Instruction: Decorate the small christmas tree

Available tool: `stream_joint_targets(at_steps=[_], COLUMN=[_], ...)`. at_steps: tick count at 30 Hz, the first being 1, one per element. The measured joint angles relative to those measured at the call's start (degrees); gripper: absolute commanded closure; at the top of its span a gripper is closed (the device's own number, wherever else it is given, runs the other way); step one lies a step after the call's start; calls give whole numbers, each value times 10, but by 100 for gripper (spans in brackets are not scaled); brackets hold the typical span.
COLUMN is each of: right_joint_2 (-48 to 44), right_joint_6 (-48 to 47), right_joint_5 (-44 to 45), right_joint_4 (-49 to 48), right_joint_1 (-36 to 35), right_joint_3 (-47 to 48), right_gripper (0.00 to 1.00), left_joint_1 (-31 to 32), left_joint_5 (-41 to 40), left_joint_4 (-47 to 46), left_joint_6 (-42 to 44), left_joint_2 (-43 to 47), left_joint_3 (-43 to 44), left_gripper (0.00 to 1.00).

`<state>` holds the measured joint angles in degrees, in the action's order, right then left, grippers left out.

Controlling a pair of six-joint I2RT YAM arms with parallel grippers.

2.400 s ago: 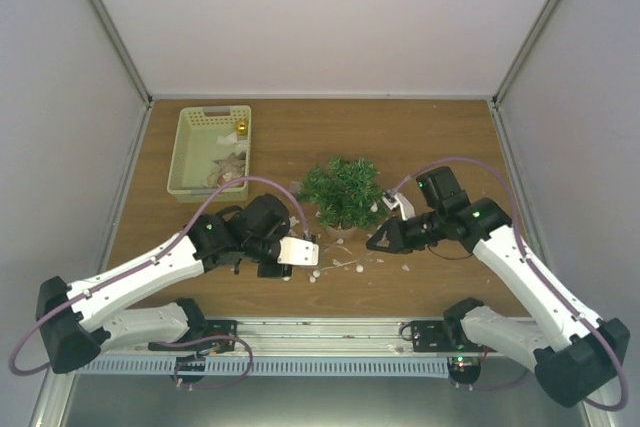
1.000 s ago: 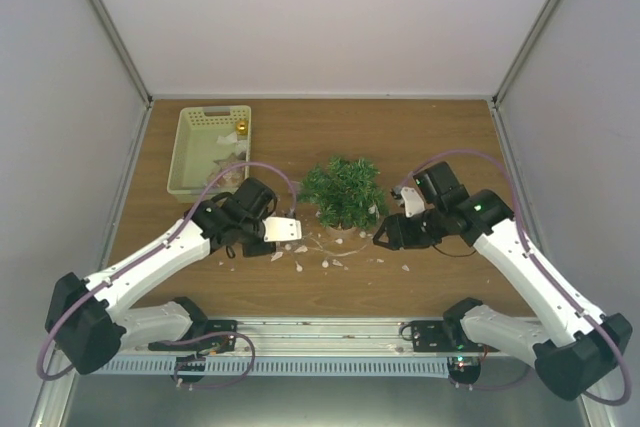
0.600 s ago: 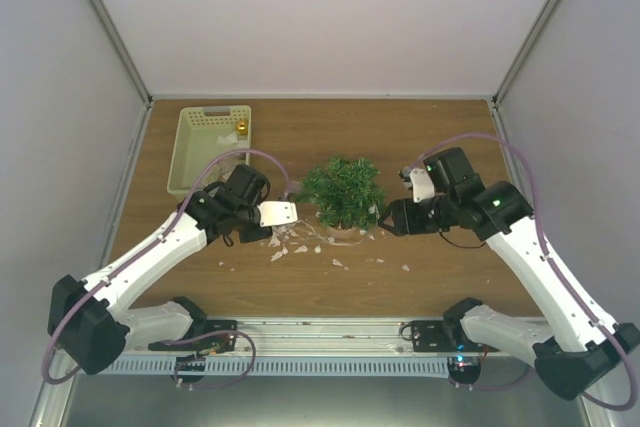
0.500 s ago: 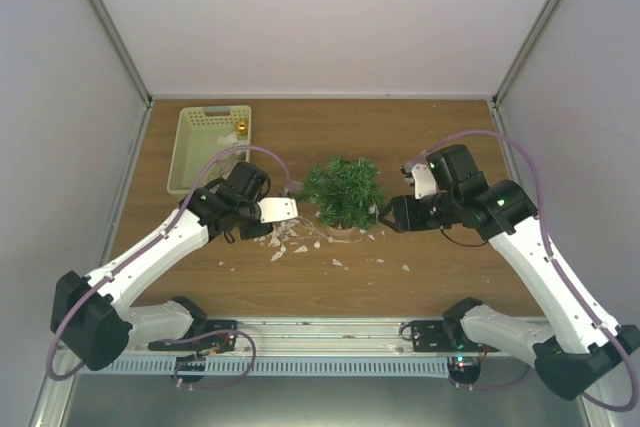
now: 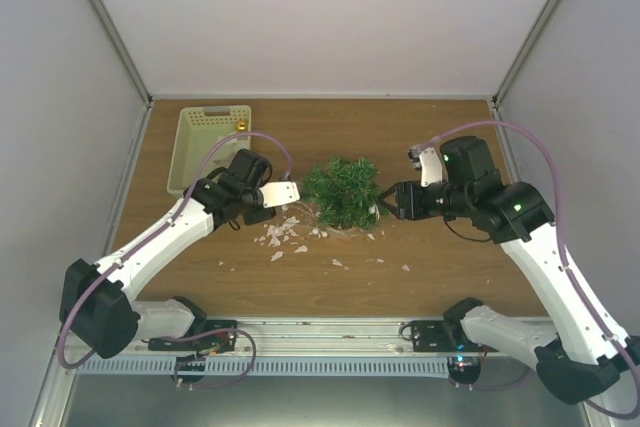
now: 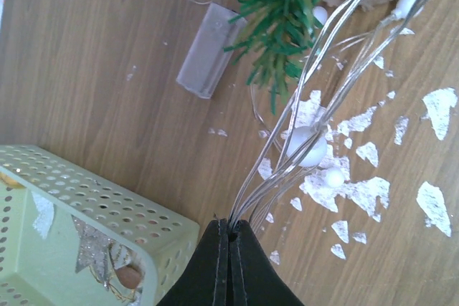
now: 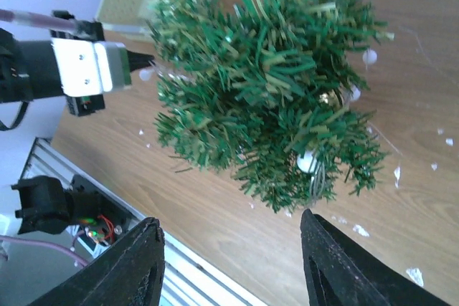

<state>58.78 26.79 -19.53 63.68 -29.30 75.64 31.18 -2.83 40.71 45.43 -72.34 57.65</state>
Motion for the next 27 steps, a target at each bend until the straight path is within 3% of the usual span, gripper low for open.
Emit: stream_joint_targets(at_steps=[7,20,27], right_joint_2=[-13,49,76], right_joint_6=[-7,-35,-49], right_joint_5=[16,19,23], right_joint_4=[-28,-65,-94], right_joint_1=[0,0,0], right_joint_3=[30,78,118], right_gripper=[41,40,33], left_joint_1=[-1,-2,-2], left_joint_5=[-13,-43,-49], left_joint_4=[-26,-63,-91], left_joint_6=[-8,-3,3], left_joint_2=[4,9,8], left_joint_3=[1,11,11], left_gripper=[100,100,100])
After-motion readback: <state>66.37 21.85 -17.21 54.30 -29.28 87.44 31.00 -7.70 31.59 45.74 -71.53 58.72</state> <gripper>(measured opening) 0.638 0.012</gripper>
